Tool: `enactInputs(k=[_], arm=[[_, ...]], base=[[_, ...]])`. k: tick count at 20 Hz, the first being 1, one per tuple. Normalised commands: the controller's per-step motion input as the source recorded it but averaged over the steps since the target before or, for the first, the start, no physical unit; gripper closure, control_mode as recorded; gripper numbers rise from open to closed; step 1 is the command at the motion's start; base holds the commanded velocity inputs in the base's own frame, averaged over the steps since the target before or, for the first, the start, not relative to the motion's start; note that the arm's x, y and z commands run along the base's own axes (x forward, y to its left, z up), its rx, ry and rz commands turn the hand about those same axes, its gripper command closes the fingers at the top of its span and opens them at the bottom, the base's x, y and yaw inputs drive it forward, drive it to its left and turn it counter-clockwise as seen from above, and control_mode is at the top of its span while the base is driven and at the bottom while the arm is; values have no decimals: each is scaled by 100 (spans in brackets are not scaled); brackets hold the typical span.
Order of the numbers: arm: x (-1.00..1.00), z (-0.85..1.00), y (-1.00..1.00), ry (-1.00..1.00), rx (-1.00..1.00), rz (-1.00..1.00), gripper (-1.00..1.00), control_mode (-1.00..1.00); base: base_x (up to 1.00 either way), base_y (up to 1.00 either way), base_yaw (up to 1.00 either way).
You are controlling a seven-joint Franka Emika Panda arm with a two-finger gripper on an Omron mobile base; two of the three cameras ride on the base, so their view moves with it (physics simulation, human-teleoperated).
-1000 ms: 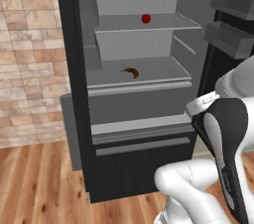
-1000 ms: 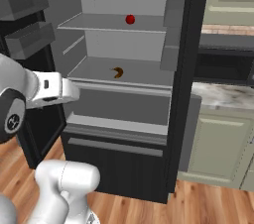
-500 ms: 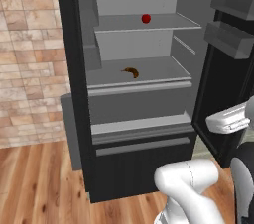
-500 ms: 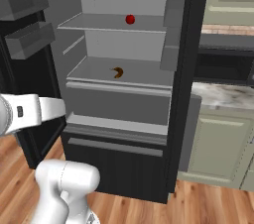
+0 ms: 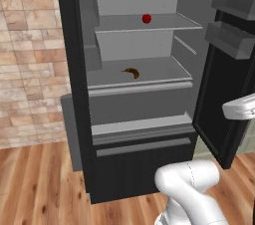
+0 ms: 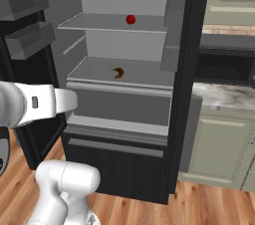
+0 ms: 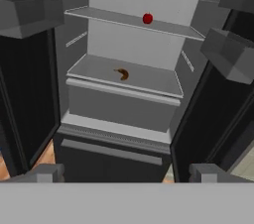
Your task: Retrieve the apple and banana from the fridge and place them into the bowl on the dining table.
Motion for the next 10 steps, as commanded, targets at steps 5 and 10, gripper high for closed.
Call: enactInputs(k=[5, 10], arm=[[2, 0, 4, 0, 0, 2, -100, -100], [13, 0, 0, 0, 0, 0, -100, -100]], base=[[0, 0, 0], [0, 0, 0]])
